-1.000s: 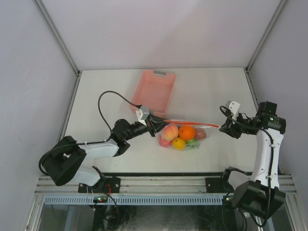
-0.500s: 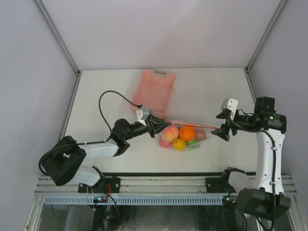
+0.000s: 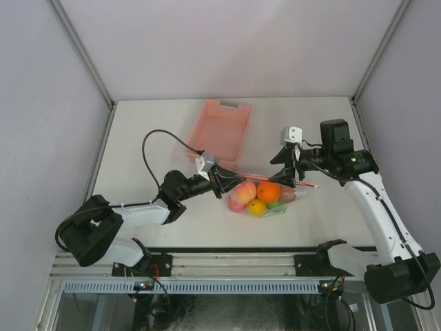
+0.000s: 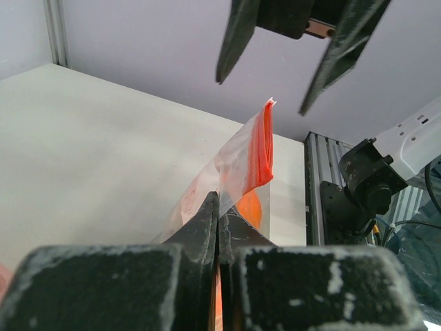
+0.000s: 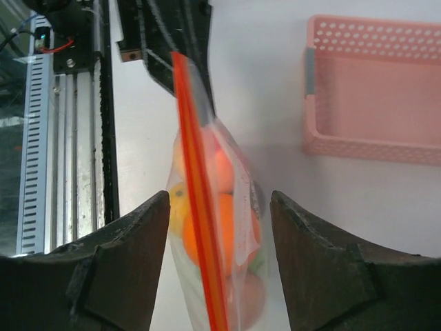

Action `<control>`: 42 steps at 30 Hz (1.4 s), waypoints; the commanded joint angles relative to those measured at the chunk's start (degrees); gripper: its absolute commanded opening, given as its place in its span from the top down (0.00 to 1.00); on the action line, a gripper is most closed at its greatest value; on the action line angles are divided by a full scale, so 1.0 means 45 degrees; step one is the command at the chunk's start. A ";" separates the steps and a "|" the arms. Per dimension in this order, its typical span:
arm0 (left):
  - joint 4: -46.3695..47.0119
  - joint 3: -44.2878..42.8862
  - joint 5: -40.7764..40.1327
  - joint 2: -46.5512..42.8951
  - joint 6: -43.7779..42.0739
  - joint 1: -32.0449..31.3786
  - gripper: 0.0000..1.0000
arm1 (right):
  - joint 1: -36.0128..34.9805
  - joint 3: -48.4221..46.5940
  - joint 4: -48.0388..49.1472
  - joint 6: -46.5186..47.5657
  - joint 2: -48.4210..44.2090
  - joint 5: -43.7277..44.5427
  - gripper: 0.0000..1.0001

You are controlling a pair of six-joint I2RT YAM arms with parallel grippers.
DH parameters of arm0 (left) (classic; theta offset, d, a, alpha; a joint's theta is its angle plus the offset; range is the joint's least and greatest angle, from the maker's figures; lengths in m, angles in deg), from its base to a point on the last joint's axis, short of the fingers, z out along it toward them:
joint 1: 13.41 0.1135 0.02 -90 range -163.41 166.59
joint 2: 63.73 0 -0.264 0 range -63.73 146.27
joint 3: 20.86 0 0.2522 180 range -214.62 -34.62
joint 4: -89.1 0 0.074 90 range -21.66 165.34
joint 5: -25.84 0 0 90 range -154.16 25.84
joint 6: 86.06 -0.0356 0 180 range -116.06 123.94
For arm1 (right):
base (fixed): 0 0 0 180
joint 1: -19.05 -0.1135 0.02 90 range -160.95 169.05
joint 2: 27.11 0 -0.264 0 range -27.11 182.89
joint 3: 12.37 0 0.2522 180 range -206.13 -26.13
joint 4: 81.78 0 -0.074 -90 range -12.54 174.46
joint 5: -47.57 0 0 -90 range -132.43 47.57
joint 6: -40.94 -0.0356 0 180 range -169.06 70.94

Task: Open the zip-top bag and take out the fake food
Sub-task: Open the zipper of the food storage bag at the center of the board.

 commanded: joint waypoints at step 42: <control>0.0158 -0.1080 0.0572 0.0131 0.0874 -0.0075 1.00 | -0.0455 0.1022 0.1583 -0.0586 0.0636 0.1641 0.88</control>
